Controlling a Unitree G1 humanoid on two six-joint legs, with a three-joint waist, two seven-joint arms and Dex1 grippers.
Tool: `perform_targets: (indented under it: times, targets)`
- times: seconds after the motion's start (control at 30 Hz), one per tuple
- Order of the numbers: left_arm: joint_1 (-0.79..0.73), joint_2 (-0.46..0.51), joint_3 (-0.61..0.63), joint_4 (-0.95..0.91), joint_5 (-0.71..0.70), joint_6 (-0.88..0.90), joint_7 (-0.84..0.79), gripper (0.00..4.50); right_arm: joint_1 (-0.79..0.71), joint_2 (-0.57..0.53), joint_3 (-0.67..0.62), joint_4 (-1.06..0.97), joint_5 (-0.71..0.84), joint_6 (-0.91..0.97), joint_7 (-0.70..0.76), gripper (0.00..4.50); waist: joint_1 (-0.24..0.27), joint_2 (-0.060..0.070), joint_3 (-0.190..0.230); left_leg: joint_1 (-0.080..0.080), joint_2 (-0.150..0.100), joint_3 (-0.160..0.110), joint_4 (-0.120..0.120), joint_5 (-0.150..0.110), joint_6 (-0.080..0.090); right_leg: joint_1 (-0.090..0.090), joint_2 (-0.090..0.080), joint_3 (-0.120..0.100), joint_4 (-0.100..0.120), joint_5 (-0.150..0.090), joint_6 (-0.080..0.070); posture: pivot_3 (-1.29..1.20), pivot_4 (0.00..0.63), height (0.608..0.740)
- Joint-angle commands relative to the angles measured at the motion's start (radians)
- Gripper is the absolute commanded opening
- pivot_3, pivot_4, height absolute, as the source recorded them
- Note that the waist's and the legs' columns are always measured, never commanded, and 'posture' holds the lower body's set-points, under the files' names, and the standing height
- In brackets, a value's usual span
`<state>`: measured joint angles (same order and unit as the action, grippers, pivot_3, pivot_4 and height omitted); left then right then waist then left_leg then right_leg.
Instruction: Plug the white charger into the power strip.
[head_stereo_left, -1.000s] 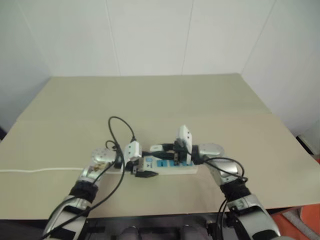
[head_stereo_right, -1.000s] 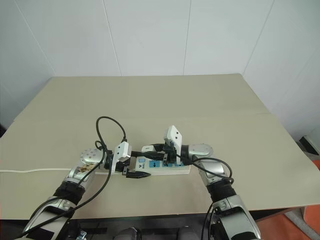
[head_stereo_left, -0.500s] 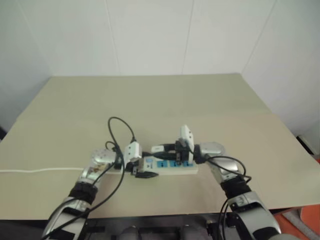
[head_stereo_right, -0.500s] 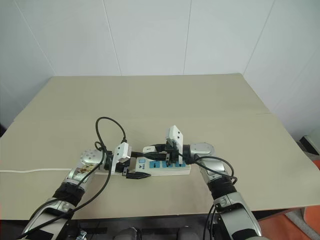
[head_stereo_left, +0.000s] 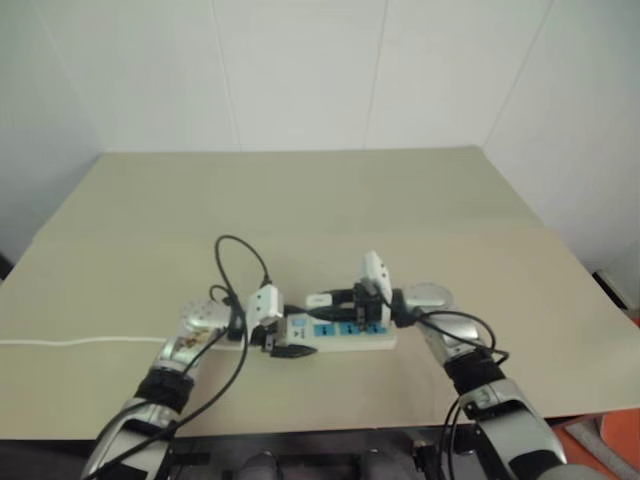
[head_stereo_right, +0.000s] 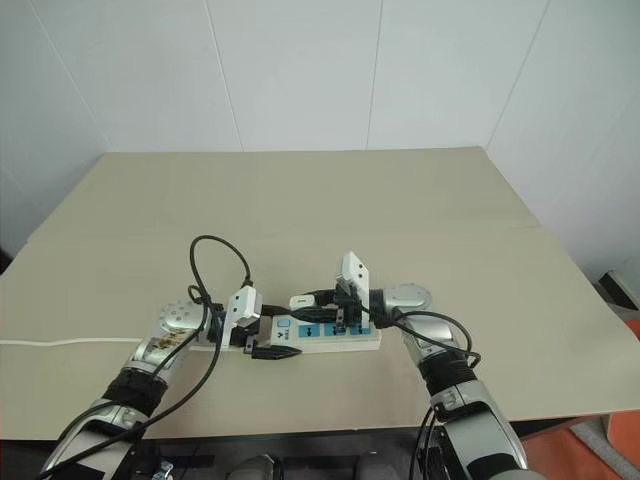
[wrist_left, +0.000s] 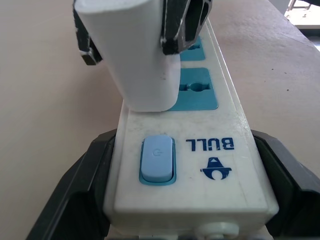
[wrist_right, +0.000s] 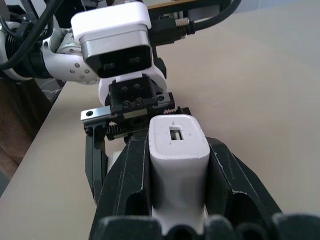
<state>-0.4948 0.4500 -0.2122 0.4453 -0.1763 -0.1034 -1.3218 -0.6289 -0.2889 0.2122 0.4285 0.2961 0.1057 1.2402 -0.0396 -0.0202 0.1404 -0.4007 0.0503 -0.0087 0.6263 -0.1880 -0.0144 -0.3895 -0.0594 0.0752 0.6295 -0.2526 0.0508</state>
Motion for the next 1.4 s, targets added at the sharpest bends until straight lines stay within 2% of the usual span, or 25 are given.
perform_targets:
  times: [0.03,0.33,0.93,1.4]
  targets:
    - [0.034,0.065,0.025,-0.009,-0.003,0.012,-0.021,3.31,0.010,-0.097,-0.055,0.050,-0.036,-0.011,-0.018,1.15,-0.001,0.000,0.000,0.000,0.000,0.000,0.000,0.000,0.000,0.000,0.000,0.000,0.000,0.000,0.000,0.00,0.150,0.740]
    - [0.040,0.075,0.026,-0.018,-0.006,0.013,-0.015,3.31,-0.004,-0.130,-0.051,0.089,-0.046,-0.029,0.005,1.15,-0.001,0.000,0.000,0.000,0.000,0.000,0.000,0.000,0.000,0.000,0.000,0.000,0.000,0.000,0.000,0.00,0.150,0.740]
    - [0.035,0.055,0.013,-0.024,-0.007,0.007,0.008,3.31,-0.006,-0.018,0.094,0.056,-0.089,-0.062,0.015,1.15,-0.009,-0.001,-0.001,0.003,0.001,0.000,-0.001,0.000,0.000,0.000,0.001,0.000,0.001,0.000,-0.001,0.00,0.150,0.740]
    - [0.061,0.071,0.022,-0.046,-0.015,0.005,0.016,3.31,0.042,-0.095,0.041,0.134,-0.101,-0.113,0.033,1.15,-0.006,-0.001,-0.001,0.003,0.001,0.000,-0.001,0.000,0.000,0.001,0.001,0.001,0.000,-0.001,-0.001,0.00,0.150,0.740]
